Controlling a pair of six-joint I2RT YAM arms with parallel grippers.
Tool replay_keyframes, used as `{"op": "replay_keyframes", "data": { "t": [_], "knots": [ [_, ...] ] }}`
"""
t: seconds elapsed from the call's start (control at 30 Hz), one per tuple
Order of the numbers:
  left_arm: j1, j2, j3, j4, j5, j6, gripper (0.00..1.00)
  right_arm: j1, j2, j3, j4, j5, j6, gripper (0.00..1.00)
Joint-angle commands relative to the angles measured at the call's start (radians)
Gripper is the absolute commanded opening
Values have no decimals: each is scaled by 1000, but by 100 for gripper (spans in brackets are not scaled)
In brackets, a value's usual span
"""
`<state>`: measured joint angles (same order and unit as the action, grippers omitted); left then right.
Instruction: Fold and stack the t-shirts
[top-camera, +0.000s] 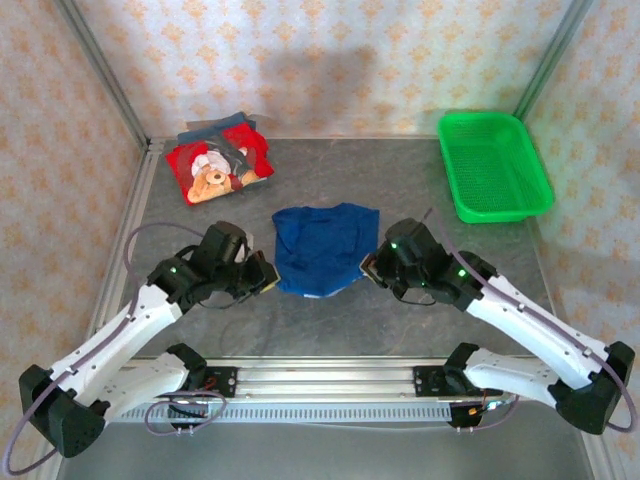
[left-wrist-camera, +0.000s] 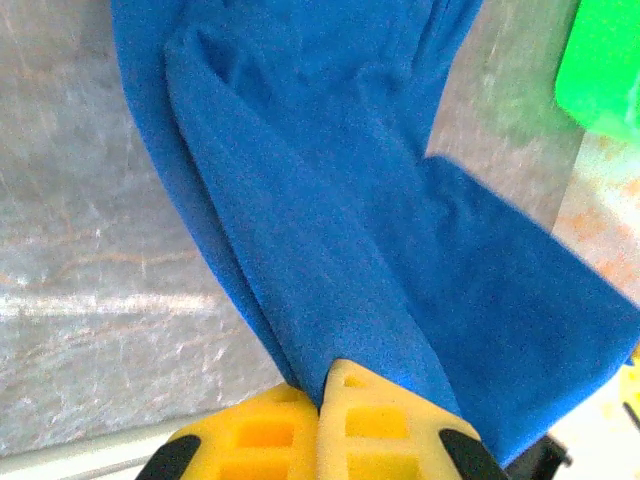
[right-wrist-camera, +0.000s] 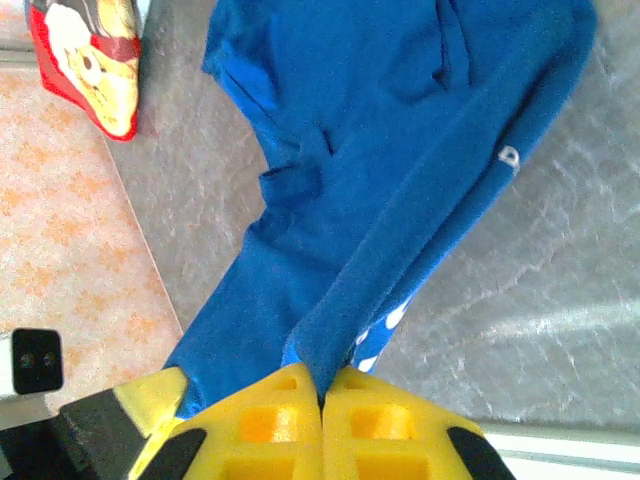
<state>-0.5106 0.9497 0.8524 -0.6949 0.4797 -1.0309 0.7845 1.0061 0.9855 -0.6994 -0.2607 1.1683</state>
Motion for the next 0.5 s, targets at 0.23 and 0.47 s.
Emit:
{"op": "replay_keyframes", "data": {
  "t": [0.23,0.47],
  "knots": [
    [154,171,162,-4,46,88,0,-194,173,145,10,-108,-191,0],
    [224,323,270,13,72,151,0,-317,365,248,12,-193,-299,0]
  ]
}}
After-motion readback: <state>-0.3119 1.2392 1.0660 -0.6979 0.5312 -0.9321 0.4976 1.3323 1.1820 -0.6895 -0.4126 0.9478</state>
